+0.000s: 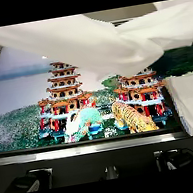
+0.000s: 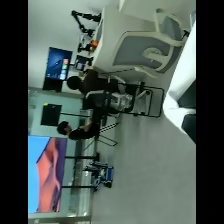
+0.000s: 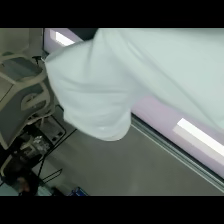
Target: Fold the shirts.
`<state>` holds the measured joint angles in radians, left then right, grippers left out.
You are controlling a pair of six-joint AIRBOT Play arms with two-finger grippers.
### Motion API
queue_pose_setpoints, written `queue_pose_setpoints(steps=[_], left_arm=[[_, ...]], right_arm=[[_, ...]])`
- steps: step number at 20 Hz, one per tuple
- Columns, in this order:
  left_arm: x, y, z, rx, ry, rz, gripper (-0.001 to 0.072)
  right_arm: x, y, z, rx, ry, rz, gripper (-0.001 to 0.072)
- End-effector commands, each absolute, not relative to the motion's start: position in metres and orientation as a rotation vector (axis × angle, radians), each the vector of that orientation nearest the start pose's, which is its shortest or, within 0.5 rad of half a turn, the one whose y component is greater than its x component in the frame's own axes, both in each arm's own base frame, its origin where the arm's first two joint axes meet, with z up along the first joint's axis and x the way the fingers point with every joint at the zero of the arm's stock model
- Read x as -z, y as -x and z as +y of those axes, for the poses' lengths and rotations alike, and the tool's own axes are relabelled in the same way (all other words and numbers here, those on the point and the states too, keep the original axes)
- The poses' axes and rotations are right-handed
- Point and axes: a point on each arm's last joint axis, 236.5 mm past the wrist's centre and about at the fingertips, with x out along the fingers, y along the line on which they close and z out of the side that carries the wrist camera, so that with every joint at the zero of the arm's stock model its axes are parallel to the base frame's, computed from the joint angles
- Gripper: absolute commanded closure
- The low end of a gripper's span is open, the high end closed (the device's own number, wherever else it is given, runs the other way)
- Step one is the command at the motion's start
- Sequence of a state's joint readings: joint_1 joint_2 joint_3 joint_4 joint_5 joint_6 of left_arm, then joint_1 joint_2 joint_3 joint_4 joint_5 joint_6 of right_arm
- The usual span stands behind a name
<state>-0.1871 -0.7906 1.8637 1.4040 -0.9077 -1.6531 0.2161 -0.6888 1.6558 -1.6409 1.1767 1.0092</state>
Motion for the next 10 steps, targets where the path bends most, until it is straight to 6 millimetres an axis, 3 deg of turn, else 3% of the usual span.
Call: queue_pose_setpoints(steps=[1, 3, 5, 6, 8, 10], left_arm=[[-0.535, -0.244, -0.060, 0.251, 0.173, -0.090, 0.0682], [-0.497, -0.266, -0.049, 0.180, 0.127, 0.033, 0.0682], [-0.453, -0.290, -0.047, 0.145, 0.092, 0.147, 0.0682], [-0.421, -0.305, -0.050, 0.143, 0.070, 0.223, 0.0682], [-0.343, -0.333, -0.059, 0.149, 0.054, 0.390, 0.0682], [-0.249, -0.356, -0.065, 0.144, 0.045, 0.545, 0.0682]], right_arm=[[-0.413, -0.240, 0.025, -0.187, 0.630, 0.264, 0.0684], [-0.371, -0.248, 0.026, -0.233, 0.639, 0.443, 0.0684], [-0.304, -0.257, 0.029, -0.301, 0.646, 0.712, 0.0683], [-0.269, -0.263, 0.031, -0.326, 0.634, 0.831, 0.0683], [-0.192, -0.281, 0.042, -0.395, 0.631, 0.997, 0.0683], [-0.111, -0.312, 0.049, -0.417, 0.649, 1.037, 0.0683]])
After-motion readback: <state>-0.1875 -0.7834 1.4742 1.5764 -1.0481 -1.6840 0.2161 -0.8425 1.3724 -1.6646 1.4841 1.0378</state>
